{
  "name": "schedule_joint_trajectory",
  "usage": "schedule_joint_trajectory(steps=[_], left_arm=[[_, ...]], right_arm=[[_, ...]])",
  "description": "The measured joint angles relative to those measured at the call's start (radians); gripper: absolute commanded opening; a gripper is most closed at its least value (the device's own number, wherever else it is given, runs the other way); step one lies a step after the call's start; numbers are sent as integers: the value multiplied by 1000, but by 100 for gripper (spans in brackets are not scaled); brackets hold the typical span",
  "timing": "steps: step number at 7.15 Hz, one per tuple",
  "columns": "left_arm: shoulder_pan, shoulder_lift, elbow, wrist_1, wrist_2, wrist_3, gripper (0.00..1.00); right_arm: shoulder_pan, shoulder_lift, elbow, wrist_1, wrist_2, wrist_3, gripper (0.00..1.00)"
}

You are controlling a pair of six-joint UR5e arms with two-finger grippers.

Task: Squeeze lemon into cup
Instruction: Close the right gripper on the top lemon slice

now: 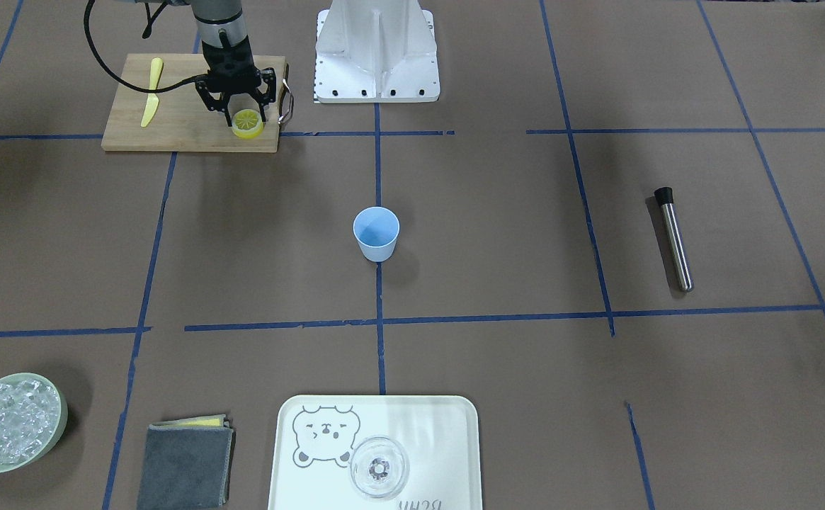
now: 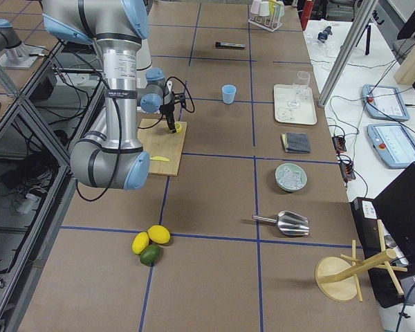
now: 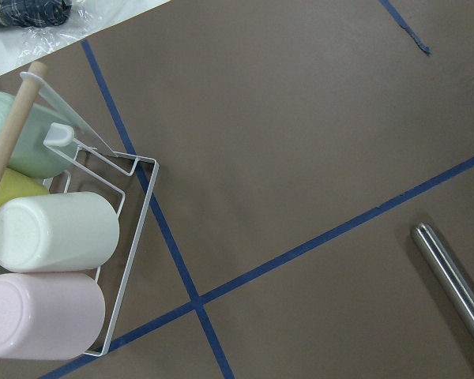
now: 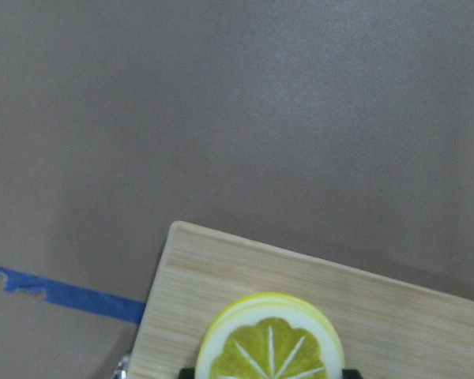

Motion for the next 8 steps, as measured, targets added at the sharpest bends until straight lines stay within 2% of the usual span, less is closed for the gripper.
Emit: schedule_joint_trajectory(steps=[5, 8], left_arm=[[0, 0, 0, 0, 0, 0, 100], [0, -1, 0, 0, 0, 0, 100]], right_arm=[[5, -1, 12, 0, 2, -1, 62], [19, -4, 56, -21, 2, -2, 62]])
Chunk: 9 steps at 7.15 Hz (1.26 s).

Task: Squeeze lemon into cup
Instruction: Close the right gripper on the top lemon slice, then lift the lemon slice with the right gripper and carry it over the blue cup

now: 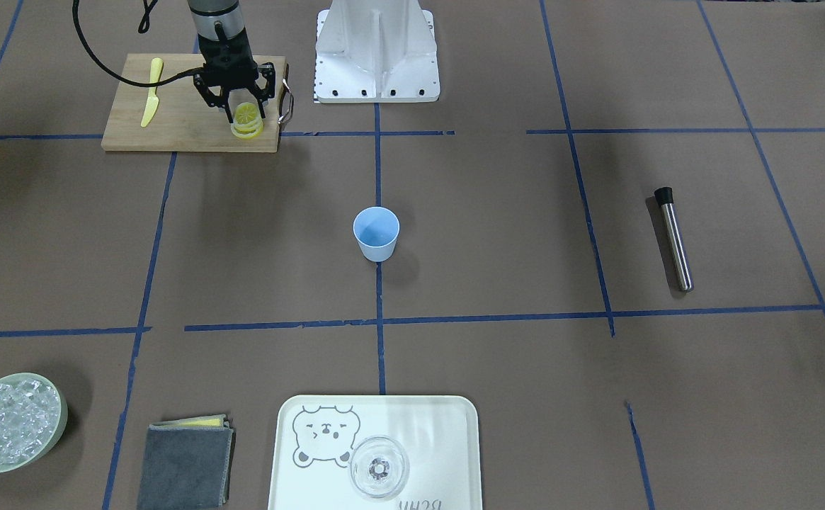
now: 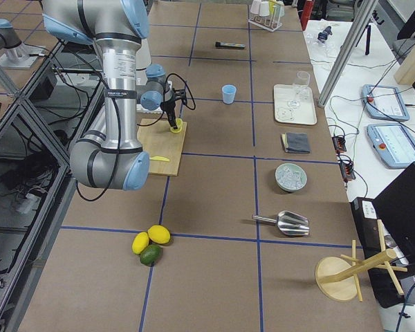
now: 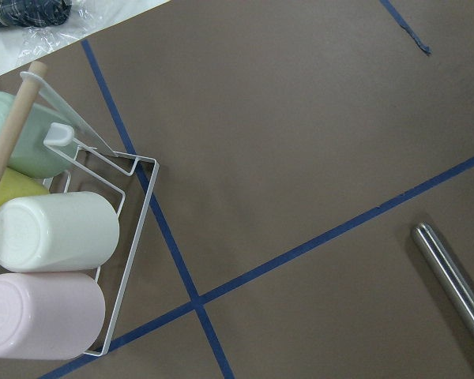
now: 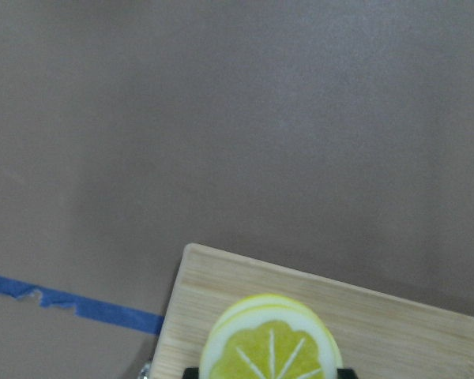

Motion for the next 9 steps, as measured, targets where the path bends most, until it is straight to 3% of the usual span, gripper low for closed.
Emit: schedule_joint_trajectory(steps=[4, 7, 9], left_arm=[[0, 0, 1, 0, 0, -1, 100], [1, -1, 1, 0, 0, -2, 100], [1, -2, 6, 0, 0, -2, 100]], right_arm=[[58, 49, 69, -102, 58, -7, 62], [166, 253, 56, -294, 145, -29, 62], [251, 400, -5, -381, 199, -74, 62]])
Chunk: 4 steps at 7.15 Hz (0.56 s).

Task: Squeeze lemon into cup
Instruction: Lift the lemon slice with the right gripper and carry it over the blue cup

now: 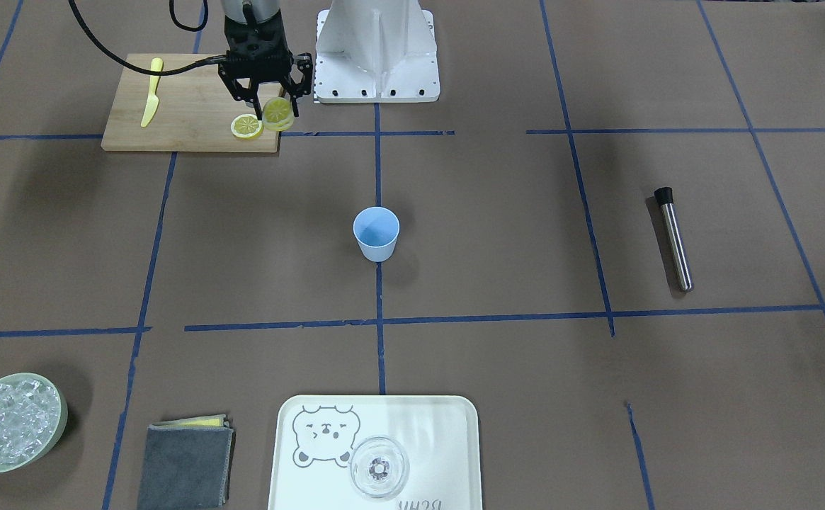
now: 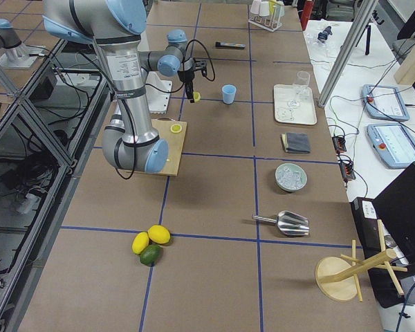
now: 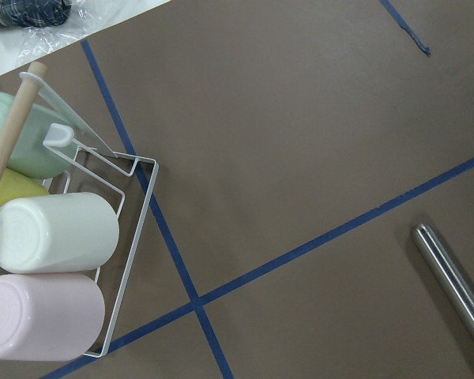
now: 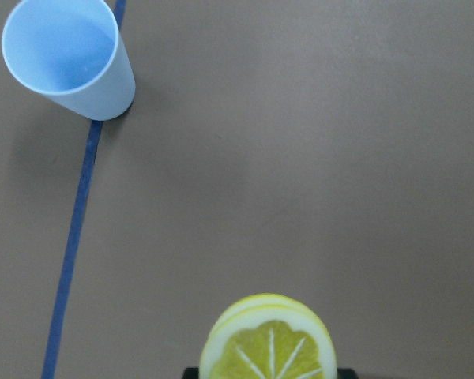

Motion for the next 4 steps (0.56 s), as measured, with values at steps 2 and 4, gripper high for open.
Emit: schedule_joint_trajectory(steps=[2, 4], left_arm=[[0, -1, 4, 0, 0, 0, 100], [0, -1, 4, 0, 0, 1, 100]], right_arm=[[82, 97, -102, -10, 47, -57, 62], [140, 184, -205, -8, 75, -83, 61]])
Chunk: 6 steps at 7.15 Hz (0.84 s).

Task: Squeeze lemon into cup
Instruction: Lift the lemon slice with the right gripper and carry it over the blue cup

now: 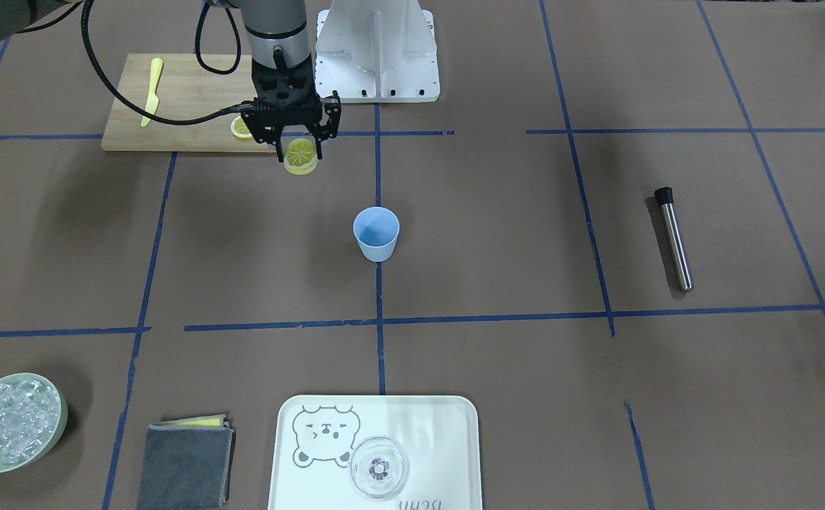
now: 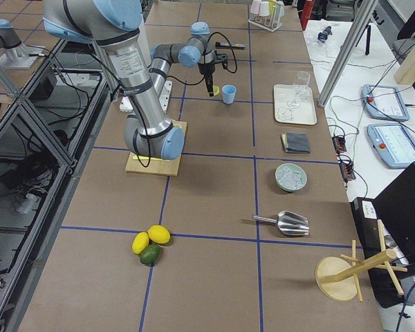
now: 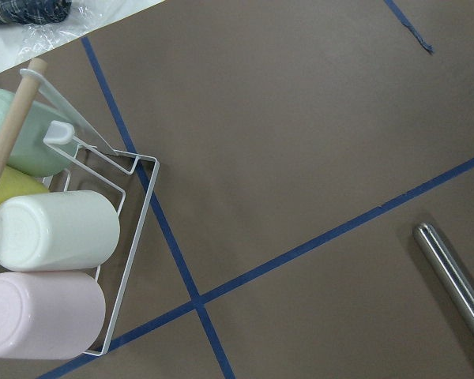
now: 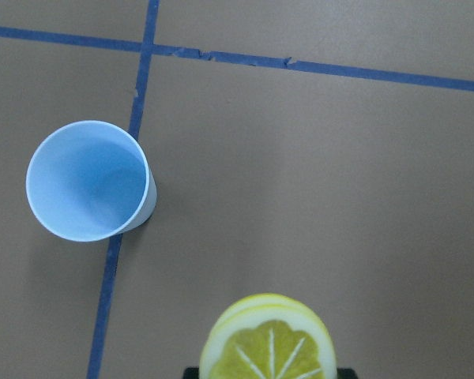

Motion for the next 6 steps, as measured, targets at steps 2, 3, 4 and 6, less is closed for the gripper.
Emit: schedule_joint_trajectory(steps=[2, 3, 4, 6], left_arm=[[0, 0, -1, 0, 0, -1, 100], [0, 0, -1, 0, 0, -1, 100], [0, 0, 0, -4, 0, -1, 100], [0, 2, 0, -13, 0, -1, 100]], right_arm=[[27, 95, -110, 7, 8, -6, 61], [31, 144, -175, 26, 8, -2, 61], [33, 187, -256, 74, 8, 4, 61], [36, 261, -414, 169, 7, 11, 61]])
